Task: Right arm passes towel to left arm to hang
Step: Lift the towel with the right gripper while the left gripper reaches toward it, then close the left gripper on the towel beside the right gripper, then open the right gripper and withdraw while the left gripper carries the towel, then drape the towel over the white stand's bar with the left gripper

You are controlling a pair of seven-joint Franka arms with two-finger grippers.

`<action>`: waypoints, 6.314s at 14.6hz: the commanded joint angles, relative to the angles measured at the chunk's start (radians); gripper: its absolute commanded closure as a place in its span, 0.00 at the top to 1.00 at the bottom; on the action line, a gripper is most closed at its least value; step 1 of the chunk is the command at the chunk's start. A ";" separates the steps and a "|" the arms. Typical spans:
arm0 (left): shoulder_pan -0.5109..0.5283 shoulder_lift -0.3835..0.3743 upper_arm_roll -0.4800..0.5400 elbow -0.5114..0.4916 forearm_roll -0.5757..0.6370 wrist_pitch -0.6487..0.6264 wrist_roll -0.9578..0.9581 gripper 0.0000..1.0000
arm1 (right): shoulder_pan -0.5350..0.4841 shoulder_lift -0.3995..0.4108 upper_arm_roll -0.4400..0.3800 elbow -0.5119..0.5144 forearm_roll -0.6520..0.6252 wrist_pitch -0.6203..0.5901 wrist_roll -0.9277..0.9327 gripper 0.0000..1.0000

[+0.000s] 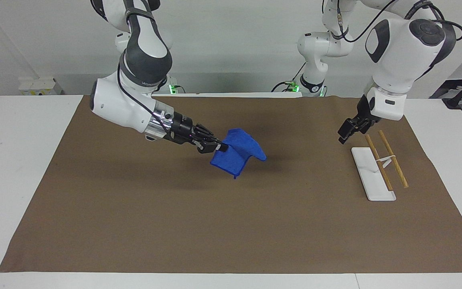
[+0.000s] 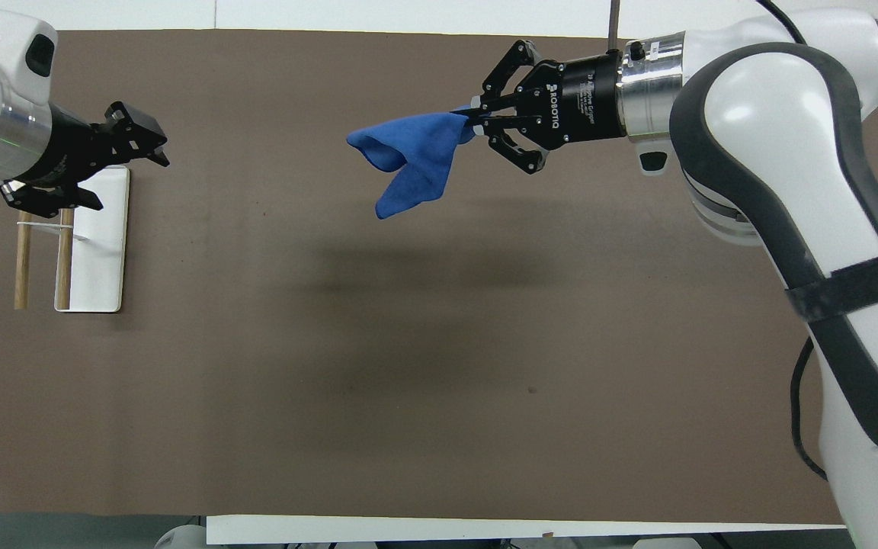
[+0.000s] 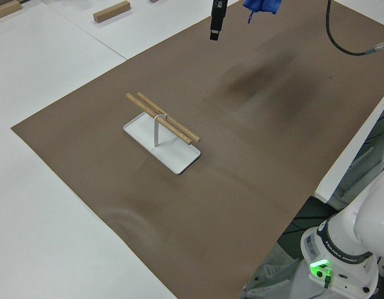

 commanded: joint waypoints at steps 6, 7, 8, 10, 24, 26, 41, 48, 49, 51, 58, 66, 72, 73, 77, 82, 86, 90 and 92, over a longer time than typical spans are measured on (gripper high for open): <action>0.006 0.047 -0.044 -0.009 -0.200 0.217 -0.512 0.94 | 0.163 -0.010 -0.003 -0.039 0.346 0.279 0.102 0.00; 0.004 0.060 -0.044 -0.003 -0.220 0.250 -0.514 0.94 | 0.182 -0.009 -0.003 -0.039 0.371 0.300 0.102 0.00; 0.001 0.067 -0.044 0.010 -0.231 0.289 -0.517 0.93 | 0.195 -0.009 -0.003 -0.039 0.404 0.320 0.102 0.00; -0.005 0.107 -0.044 0.063 -0.226 0.316 -0.517 0.93 | 0.228 -0.009 -0.003 -0.039 0.416 0.356 0.102 0.00; -0.100 0.195 -0.046 0.183 -0.209 0.373 -0.575 0.86 | 0.263 -0.009 -0.003 -0.036 0.420 0.397 0.098 0.00; -0.100 0.195 -0.046 0.183 -0.206 0.373 -0.572 0.81 | 0.263 -0.009 -0.003 -0.036 0.419 0.399 0.095 0.00; -0.085 0.181 -0.030 0.186 -0.076 0.252 -0.237 0.00 | 0.263 -0.009 -0.003 -0.031 0.408 0.399 0.073 0.67; -0.082 0.155 0.046 0.186 0.008 0.135 -0.041 0.00 | 0.245 -0.005 -0.004 -0.030 0.067 0.338 -0.259 1.00; -0.082 0.155 0.066 0.186 0.008 0.117 -0.032 0.00 | 0.242 -0.004 -0.004 -0.030 -0.097 0.319 -0.333 1.00; -0.082 0.149 0.114 0.186 0.008 0.057 0.012 0.00 | 0.216 -0.001 -0.006 -0.039 -0.364 0.307 -0.462 1.00; -0.082 0.057 0.191 0.038 0.001 -0.037 0.147 0.00 | -0.010 -0.004 -0.007 -0.024 -0.790 0.045 -0.770 1.00; -0.083 0.014 0.319 -0.162 0.002 0.260 0.457 0.00 | -0.105 -0.099 -0.018 0.097 -1.286 -0.377 -0.856 1.00; -0.082 0.040 0.436 -0.159 0.007 0.368 0.754 0.00 | -0.240 -0.262 -0.016 0.117 -1.280 -0.641 -0.869 1.00; -0.082 0.050 0.457 -0.148 0.007 0.386 0.820 0.00 | -0.267 -0.275 -0.015 0.139 -1.272 -0.682 -0.872 1.00; -0.082 0.067 0.545 -0.133 0.005 0.446 1.012 0.00 | -0.282 -0.320 -0.046 0.154 -1.290 -0.740 -1.007 1.00; -0.082 0.075 0.620 -0.131 0.005 0.511 1.184 0.00 | -0.275 -0.305 -0.044 0.133 -1.275 -0.717 -1.010 1.00; -0.082 0.073 0.642 -0.141 0.004 0.503 1.221 0.00 | -0.251 -0.303 -0.043 0.137 -1.276 -0.710 -1.010 1.00; -0.091 0.072 0.631 -0.148 0.002 0.483 1.204 0.00 | -0.265 -0.303 -0.047 0.134 -1.273 -0.697 -1.025 1.00; -0.097 0.070 0.626 -0.156 0.002 0.465 1.171 0.00 | -0.266 -0.303 -0.049 0.134 -1.273 -0.697 -1.039 1.00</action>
